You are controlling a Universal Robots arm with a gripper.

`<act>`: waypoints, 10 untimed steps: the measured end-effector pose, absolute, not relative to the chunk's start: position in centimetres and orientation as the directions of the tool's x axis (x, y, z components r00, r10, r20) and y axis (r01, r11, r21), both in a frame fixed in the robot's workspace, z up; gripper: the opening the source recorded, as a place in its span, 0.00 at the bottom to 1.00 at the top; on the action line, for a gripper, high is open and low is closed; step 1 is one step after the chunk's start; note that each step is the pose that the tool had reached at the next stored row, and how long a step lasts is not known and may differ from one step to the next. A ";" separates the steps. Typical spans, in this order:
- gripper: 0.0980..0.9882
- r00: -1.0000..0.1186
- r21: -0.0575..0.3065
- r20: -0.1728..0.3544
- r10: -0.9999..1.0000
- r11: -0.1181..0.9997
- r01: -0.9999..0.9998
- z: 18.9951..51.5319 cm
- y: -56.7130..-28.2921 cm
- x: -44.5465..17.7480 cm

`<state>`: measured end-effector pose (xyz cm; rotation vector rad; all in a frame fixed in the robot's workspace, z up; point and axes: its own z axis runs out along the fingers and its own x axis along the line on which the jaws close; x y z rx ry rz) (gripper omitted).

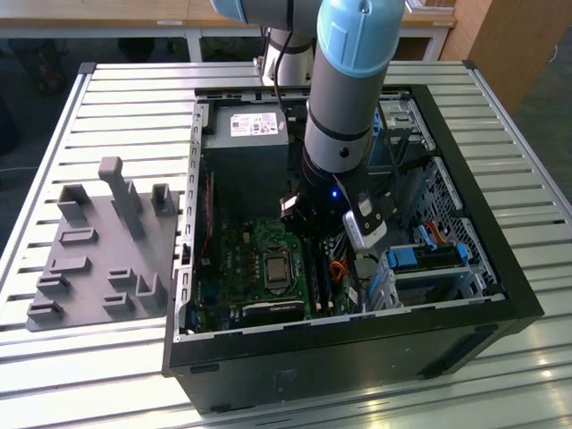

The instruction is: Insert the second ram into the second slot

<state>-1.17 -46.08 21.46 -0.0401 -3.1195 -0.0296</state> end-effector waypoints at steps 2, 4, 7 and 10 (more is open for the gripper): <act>0.01 -0.999 0.019 0.022 0.026 0.999 0.026 21.4 -46.1 -1.2; 0.01 -0.999 0.020 0.022 0.026 0.999 0.026 21.5 -46.1 -1.2; 0.01 -0.999 0.021 0.021 0.026 0.999 0.026 21.8 -46.0 -1.2; 0.01 -0.999 0.020 0.022 0.026 0.999 0.026 22.4 -46.1 -1.2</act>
